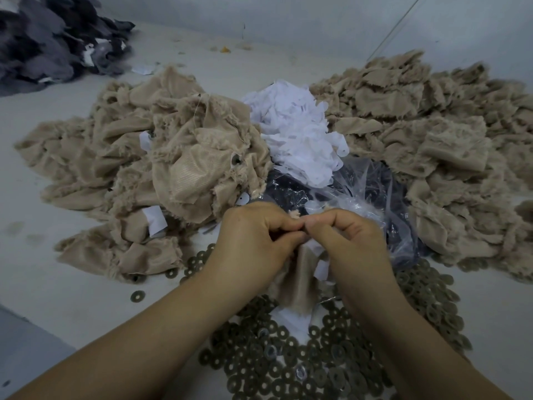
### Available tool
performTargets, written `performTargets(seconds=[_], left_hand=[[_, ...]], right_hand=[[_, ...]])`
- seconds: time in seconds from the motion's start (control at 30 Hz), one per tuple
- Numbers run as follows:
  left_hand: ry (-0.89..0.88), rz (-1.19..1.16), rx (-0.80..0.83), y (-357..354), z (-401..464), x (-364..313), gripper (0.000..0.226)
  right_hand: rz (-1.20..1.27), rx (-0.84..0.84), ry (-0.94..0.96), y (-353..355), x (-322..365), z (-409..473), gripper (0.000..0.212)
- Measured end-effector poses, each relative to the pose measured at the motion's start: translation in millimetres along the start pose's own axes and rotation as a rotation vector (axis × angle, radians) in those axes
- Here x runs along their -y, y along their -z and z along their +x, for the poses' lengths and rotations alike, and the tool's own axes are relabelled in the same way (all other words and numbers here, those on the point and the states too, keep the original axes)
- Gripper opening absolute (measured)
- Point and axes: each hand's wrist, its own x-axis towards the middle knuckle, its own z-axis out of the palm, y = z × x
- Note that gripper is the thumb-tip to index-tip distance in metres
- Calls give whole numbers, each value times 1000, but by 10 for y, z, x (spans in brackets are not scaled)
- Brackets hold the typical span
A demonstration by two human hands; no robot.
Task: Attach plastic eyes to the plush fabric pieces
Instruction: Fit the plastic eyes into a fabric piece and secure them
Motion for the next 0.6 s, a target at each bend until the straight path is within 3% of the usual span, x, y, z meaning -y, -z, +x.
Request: performTargets(seconds=[0.13, 0.6], left_hand=[[-77, 35, 3, -34, -1, 63, 4], [-191, 39, 18, -86, 49, 154, 5]], right_hand=[[8, 62, 44, 6, -16, 1, 20], [-84, 36, 93, 21, -48, 18, 17]])
